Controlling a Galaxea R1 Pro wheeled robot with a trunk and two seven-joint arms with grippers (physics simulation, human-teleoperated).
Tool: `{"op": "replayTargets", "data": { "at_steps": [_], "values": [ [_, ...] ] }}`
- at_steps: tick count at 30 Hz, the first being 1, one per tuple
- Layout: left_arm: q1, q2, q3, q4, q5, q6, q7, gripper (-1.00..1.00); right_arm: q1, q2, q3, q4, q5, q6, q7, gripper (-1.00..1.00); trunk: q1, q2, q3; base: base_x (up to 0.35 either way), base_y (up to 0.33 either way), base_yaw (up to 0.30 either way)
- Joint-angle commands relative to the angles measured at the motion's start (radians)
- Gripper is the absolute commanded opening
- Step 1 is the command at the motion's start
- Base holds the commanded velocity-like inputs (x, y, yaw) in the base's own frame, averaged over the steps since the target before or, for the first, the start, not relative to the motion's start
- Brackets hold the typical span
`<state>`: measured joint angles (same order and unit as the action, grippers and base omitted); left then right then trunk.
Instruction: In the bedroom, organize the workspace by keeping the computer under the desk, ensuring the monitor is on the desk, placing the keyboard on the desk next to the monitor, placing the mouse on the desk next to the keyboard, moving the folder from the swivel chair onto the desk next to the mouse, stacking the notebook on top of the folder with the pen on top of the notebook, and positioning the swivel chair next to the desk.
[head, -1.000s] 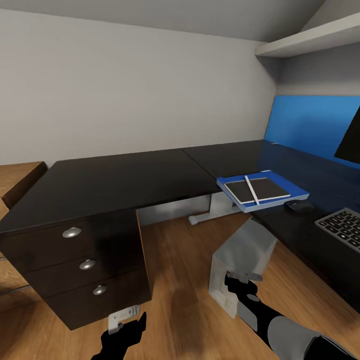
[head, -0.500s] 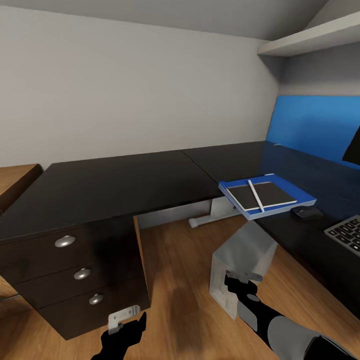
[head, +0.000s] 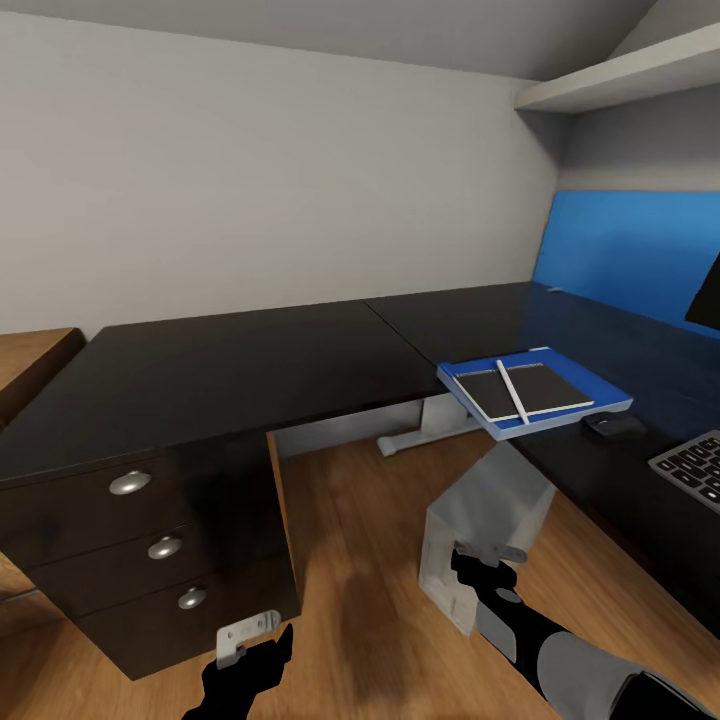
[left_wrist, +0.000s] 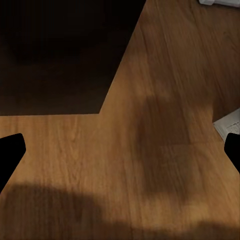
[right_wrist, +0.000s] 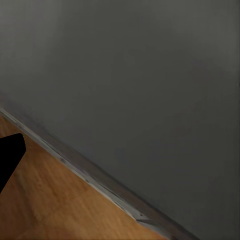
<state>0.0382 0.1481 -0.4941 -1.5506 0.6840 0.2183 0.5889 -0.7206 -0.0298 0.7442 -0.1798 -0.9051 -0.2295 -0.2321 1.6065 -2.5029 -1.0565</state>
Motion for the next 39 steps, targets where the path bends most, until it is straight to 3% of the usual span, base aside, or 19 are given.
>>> {"op": "replayTargets", "data": {
  "at_steps": [1,25,39],
  "values": [
    [0.000,0.001,-0.001,-0.002,0.005,0.003,0.006,1.00,-0.001,-0.001,0.007,-0.003,-0.001,-0.002,-0.006,1.00,0.000,0.000,-0.001,0.000,0.000,0.000],
    [0.000,0.001,-0.002,-0.001,0.006,0.003,0.006,1.00,-0.001,0.001,0.005,-0.006,0.000,0.004,-0.003,1.00,0.000,0.000,-0.001,0.000,0.000,0.000],
    [0.000,0.001,-0.001,-0.001,0.005,0.003,0.006,1.00,-0.001,-0.001,0.007,-0.004,0.000,0.001,-0.007,1.00,0.000,0.000,-0.001,-0.326,0.000,0.000]
  ]
}}
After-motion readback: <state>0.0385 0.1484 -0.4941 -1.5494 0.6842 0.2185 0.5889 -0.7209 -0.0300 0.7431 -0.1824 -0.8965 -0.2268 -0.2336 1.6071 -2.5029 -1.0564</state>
